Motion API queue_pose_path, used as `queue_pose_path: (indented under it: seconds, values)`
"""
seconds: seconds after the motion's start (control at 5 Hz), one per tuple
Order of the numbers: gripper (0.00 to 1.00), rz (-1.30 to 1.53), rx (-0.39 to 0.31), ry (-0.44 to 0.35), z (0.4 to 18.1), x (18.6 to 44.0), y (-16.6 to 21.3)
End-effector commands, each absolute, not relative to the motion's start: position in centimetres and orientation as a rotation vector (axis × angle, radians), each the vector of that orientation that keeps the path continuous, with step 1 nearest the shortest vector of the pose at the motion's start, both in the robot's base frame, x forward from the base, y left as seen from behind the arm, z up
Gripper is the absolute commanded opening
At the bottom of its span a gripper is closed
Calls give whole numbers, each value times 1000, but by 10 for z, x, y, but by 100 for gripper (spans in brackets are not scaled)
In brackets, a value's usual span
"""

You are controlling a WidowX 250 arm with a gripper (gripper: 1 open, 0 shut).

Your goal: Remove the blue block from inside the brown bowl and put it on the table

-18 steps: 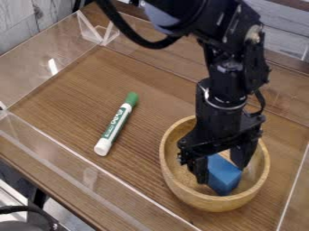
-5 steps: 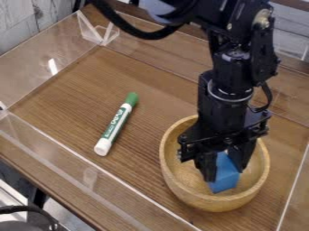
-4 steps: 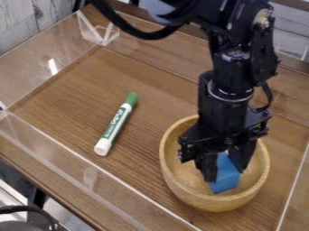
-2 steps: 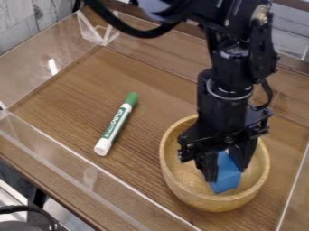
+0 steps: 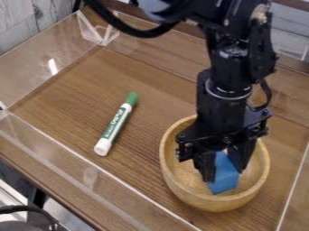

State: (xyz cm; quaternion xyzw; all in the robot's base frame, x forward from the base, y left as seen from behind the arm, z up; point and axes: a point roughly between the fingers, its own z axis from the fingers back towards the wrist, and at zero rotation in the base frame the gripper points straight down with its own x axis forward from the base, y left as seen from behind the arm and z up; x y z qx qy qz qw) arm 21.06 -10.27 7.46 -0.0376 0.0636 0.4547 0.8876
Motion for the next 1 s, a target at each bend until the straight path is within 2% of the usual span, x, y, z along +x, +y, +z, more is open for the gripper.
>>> queue_pose_path:
  seconds: [0.0, 0.8]
  values:
    - [0, 936, -124, 87, 92, 217, -102]
    - [0, 886, -105, 99, 100, 214, -97]
